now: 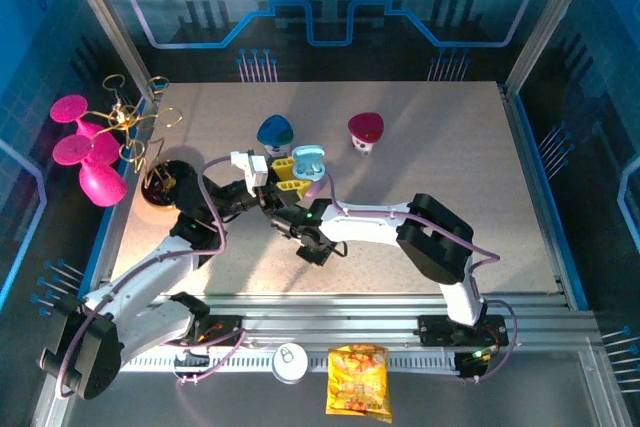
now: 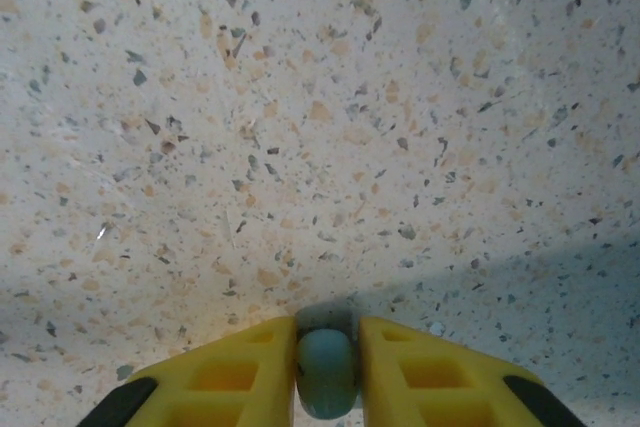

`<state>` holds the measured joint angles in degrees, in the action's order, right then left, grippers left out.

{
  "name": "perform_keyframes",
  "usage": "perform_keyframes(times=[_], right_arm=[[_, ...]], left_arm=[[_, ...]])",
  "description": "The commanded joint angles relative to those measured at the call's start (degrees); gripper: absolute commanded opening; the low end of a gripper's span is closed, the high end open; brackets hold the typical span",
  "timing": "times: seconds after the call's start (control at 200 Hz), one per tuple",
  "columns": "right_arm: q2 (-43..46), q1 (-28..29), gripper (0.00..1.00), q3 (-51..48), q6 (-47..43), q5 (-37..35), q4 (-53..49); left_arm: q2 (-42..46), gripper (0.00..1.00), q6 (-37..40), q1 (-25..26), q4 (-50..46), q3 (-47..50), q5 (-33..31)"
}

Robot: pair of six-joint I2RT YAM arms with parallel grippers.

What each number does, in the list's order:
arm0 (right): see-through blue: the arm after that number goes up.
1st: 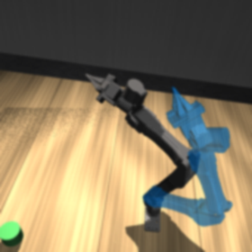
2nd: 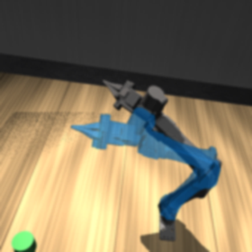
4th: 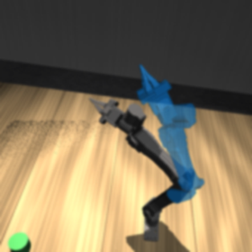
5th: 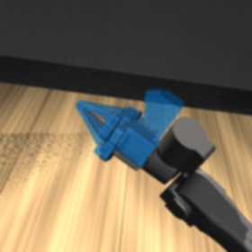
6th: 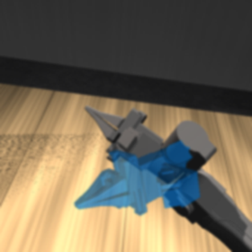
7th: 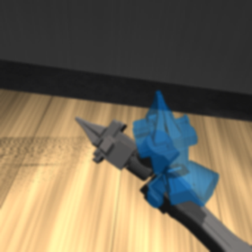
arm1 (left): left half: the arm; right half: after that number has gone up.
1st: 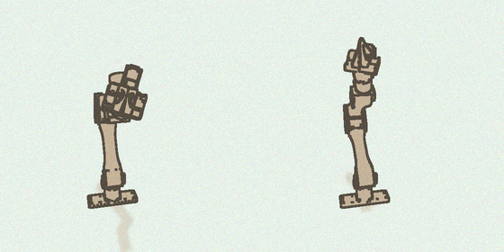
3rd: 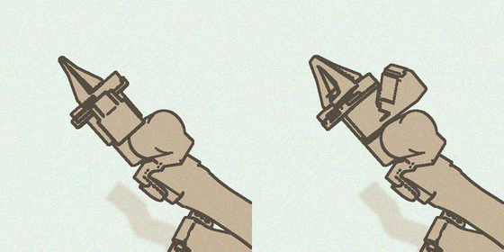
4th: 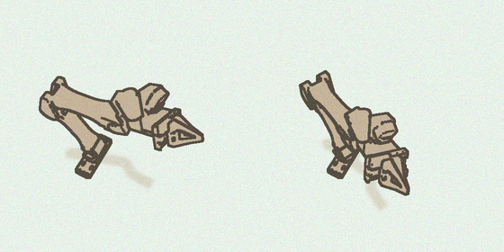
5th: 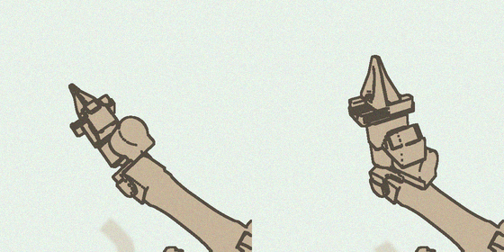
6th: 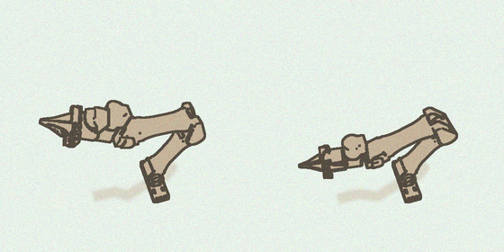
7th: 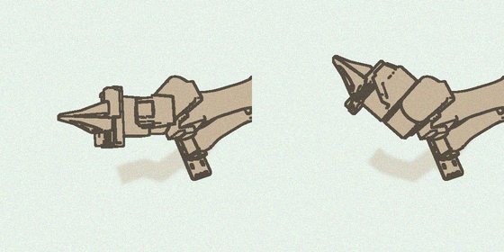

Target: Insert wireless bluetooth earbuds into charging case

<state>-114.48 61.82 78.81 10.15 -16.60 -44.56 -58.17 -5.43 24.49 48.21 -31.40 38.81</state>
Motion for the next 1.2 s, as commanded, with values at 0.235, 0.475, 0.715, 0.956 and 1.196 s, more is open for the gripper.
perform_keyframes(times=[0.235,0.475,0.715,0.956,1.196], right_arm=[[-2.02,-0.74,0.12,0.08,2.05,-2.12,-2.48],[6.26,-3.59,0.09,-3.87,3.89,1.24,1.37],[21.31,-10.93,0.10,-13.23,5.89,9.06,9.93],[35.63,-20.96,0.12,-22.43,10.76,23.77,19.13],[46.67,-27.89,0.11,-28.06,15.16,35.35,25.53]], left_arm=[[0.25,0.24,0.63,-0.20,0.54,-1.26,0.84],[0.17,0.24,0.96,-0.19,0.99,-0.52,-0.16],[-1.23,0.24,1.30,-0.10,3.13,0.28,-1.96],[-2.90,0.24,1.53,-0.08,4.49,0.70,-2.88],[-5.79,0.24,1.44,-0.06,7.83,1.67,-4.73]])
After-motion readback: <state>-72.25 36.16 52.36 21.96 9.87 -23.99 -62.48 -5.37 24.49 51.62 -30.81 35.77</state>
